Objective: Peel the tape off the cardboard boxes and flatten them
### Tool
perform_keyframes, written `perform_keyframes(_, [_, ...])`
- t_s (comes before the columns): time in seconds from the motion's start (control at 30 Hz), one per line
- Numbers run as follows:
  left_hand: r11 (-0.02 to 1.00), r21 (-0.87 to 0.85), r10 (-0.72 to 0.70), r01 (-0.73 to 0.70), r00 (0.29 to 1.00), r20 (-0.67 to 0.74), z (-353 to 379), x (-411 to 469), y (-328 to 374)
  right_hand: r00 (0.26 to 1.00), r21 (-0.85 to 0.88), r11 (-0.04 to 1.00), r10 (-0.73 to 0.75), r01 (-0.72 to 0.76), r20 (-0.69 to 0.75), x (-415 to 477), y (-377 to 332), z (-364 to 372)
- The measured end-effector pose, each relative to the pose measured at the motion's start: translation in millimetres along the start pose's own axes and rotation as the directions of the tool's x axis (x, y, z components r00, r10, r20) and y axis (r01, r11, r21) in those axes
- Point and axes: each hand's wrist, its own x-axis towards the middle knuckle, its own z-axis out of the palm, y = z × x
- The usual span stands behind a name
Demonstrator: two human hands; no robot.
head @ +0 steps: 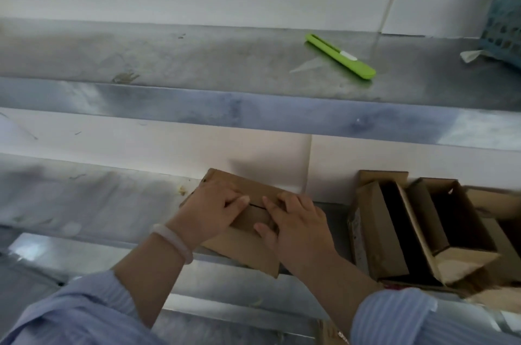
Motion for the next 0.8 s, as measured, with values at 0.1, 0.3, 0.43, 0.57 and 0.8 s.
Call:
perform_keyframes(0.1, [0.999, 0.002, -0.053, 0.053, 0.993, 0.105, -2, 3, 3, 0.999, -0.031, 0.999, 0.012, -0.011, 0.035, 1, 0, -3])
perform_keyframes(0.3, [0.984, 0.083, -0.15, 0.155, 0.986, -0.069, 10, 2, 5, 0.992, 0.047, 0.998, -0.044, 0.039, 0.115, 1, 3, -5])
perform_keyframes(0.43, [0.975, -0.027, -0.22, 0.219, 0.955, -0.2, 8, 4, -1, 0.992, 0.072, 0.997, -0.015, 0.006, 0.127, 0, 1, -9])
perform_keyframes(0.57, [0.98, 0.003, -0.183, 0.197, 0.919, -0.35, -7, 1, -19, 0.991, 0.068, 0.998, -0.004, -0.005, 0.136, 0, 1, -13])
perform_keyframes(0.8, [0.996, 0.083, -0.016, 0.022, 0.997, -0.077, -6, -3, -31, 0.992, -0.041, 0.999, 0.02, -0.015, 0.128, 2, -7, -12])
